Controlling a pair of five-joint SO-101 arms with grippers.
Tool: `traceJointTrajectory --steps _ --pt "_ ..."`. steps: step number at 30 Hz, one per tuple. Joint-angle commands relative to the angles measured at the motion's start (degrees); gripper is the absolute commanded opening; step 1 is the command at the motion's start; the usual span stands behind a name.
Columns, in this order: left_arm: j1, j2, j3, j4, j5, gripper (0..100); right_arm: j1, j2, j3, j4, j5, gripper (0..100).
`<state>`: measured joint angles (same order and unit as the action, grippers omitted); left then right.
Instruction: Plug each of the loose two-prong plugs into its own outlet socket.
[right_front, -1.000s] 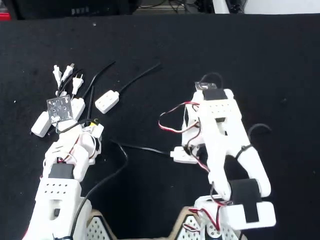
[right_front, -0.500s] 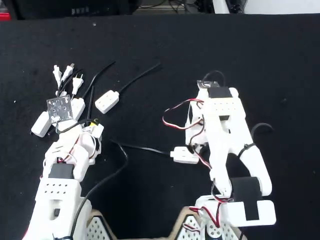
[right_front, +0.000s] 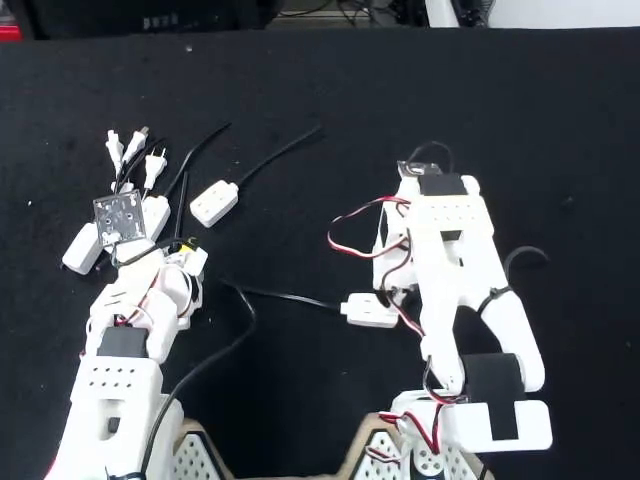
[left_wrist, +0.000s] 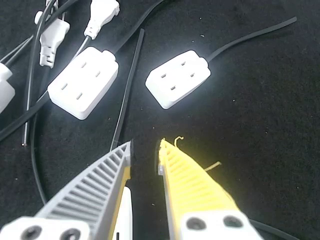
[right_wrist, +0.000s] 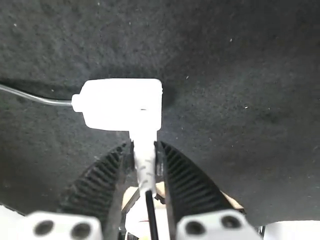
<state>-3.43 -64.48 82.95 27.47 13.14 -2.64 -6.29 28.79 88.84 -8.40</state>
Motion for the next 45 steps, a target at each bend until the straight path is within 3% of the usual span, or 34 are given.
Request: traceJointTrajectory --steps 1,25,32,45 --pt "-0.66 -0.7 -0.4 -0.88 0.18 10 0.97 -0.22 -0.31 0.7 -1.49 1.1" --pt "-0.66 -0.7 -0.4 -0.88 0.18 10 1.14 -0.22 -0.22 -1.23 -3.52 1.1" --pt "-0.66 -0.7 -0.4 -0.88 0.18 10 5.19 -0.22 -0.22 -1.23 -3.43 1.1" --pt "-0.66 -0.7 -0.4 -0.97 0.18 10 -2.37 -0.22 -0.22 -1.23 -3.78 1.1"
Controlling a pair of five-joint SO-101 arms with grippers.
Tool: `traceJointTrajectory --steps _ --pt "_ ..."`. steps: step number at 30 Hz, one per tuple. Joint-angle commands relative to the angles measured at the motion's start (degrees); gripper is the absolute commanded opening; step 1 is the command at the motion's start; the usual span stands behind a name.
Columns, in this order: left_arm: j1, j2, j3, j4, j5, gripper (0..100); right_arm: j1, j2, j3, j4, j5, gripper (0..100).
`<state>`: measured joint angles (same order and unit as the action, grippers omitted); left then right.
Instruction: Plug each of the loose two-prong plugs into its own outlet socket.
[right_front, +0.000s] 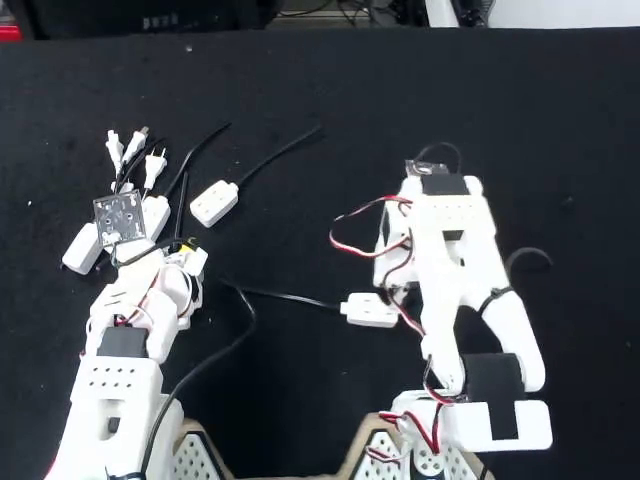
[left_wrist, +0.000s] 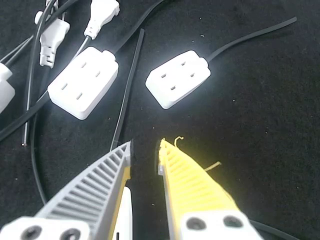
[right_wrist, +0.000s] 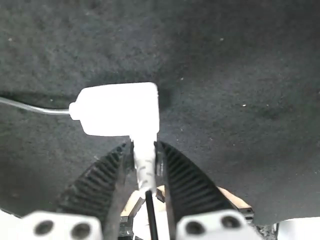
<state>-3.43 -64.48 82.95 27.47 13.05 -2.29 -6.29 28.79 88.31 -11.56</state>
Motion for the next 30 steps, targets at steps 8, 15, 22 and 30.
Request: traceJointTrajectory --steps 8,15,22,30 --pt "-0.66 -0.7 -0.4 -0.97 0.26 10 -1.93 -0.22 0.13 1.93 -0.26 1.1" --pt "-0.66 -0.7 -0.4 -0.97 0.26 10 1.49 -0.22 -0.4 1.93 -0.18 1.1" --pt "-0.66 -0.7 -0.4 -0.97 0.26 10 1.58 -0.22 -2.15 1.85 -0.18 1.1" --pt "-0.66 -0.7 -0.57 -0.97 0.26 10 1.58 -0.13 -1.71 -1.14 1.14 1.1"
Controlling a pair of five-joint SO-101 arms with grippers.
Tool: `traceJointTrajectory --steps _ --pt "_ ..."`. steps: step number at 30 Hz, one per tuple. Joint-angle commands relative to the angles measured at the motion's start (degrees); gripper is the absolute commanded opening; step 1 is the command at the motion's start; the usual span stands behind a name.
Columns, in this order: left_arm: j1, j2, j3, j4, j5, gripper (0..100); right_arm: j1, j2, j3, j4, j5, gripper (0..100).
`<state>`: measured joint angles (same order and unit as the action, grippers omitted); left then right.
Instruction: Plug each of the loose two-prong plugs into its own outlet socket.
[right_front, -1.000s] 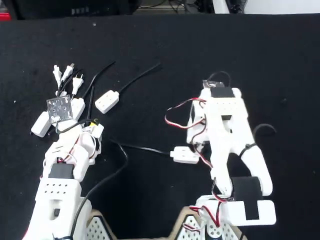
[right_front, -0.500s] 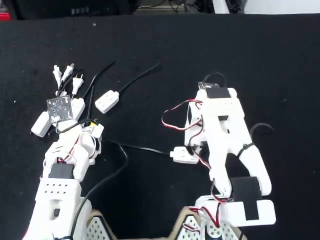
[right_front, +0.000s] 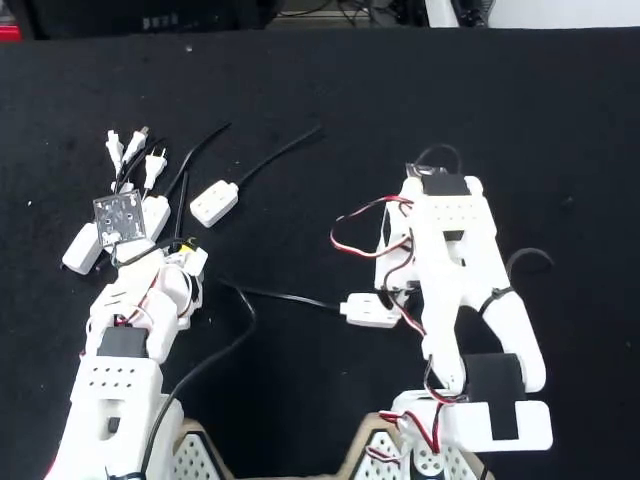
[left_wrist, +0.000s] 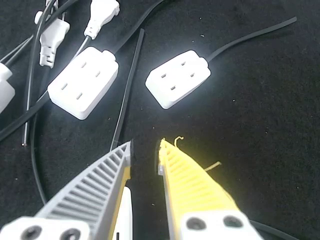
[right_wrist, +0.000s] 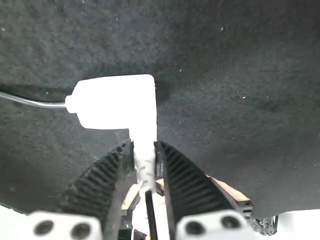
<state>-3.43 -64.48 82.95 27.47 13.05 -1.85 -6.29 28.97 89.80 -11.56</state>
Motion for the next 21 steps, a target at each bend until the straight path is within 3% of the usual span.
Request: traceJointTrajectory --steps 1,11,21 --pt "-0.66 -0.7 -0.57 -0.97 0.26 10 1.14 0.22 -1.89 -2.99 2.46 1.1" --pt "-0.66 -0.7 -0.66 -0.97 0.26 10 1.05 8.84 -2.33 -1.23 5.36 1.1" --pt "-0.66 -0.7 -0.57 -0.97 0.26 10 1.05 11.65 -2.33 -8.97 5.45 1.1"
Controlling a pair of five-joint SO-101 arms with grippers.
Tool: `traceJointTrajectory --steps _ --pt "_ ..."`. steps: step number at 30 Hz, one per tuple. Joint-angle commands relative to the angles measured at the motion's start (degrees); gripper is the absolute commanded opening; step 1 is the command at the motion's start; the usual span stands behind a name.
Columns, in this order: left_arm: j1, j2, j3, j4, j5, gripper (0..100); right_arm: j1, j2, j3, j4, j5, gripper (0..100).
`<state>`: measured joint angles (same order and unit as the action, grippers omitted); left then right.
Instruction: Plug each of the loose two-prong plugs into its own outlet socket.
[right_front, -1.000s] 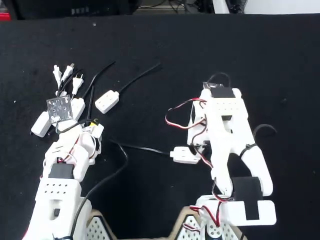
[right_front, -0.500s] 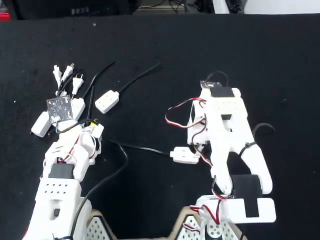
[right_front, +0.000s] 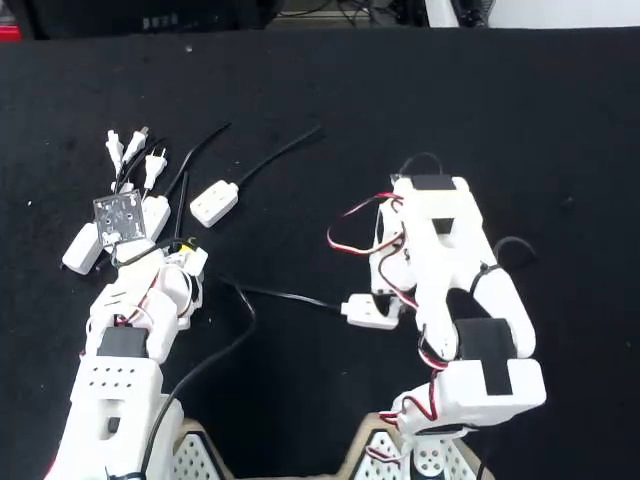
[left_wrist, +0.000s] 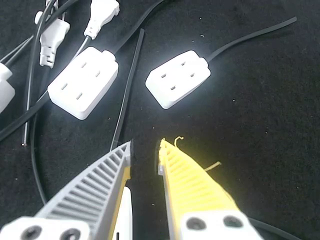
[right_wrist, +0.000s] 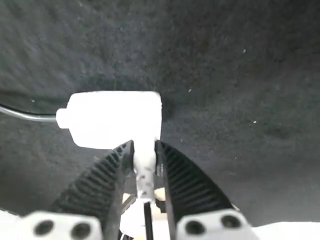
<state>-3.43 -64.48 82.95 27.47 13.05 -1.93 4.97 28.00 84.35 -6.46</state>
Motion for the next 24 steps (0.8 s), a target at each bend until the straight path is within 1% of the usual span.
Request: traceJointTrajectory --steps 1,3,4,7,10,15,17,19,21,22,24 --pt "-0.66 -0.7 -0.57 -0.97 0.26 10 1.05 0.4 -1.45 -4.48 0.35 1.1" --pt "-0.66 -0.7 -0.57 -0.97 0.26 10 1.05 0.4 -1.45 -6.33 1.14 1.1" --pt "-0.66 -0.7 -0.57 -0.97 0.26 10 1.05 0.4 -1.45 -6.51 3.08 1.3" --pt "-0.66 -0.7 -0.57 -0.97 0.26 10 0.0 0.48 -1.45 -5.98 13.8 1.5" --pt "-0.66 -0.7 -0.57 -0.97 0.26 10 -1.67 0.84 -3.03 -2.29 22.77 1.5" --pt "-0.66 -0.7 -0.57 -0.97 0.26 10 -2.11 0.22 -4.18 -0.97 24.26 2.4" --pt "-0.66 -0.7 -0.57 -0.97 0.26 10 -2.2 0.04 -4.18 -0.62 26.2 8.8" --pt "-0.66 -0.7 -0.57 -0.97 0.26 10 -3.08 -0.48 -3.74 -0.44 28.22 19.6" --pt "-0.66 -0.7 -0.57 -0.97 0.26 10 -3.96 -1.19 -3.47 0.26 30.59 28.3" --pt "-0.66 -0.7 -0.57 -0.97 0.26 10 -4.66 -1.89 -3.47 0.79 32.53 30.2" --pt "-0.66 -0.7 -0.57 -0.97 0.26 10 -6.42 -4.35 -4.0 1.67 36.75 29.0"
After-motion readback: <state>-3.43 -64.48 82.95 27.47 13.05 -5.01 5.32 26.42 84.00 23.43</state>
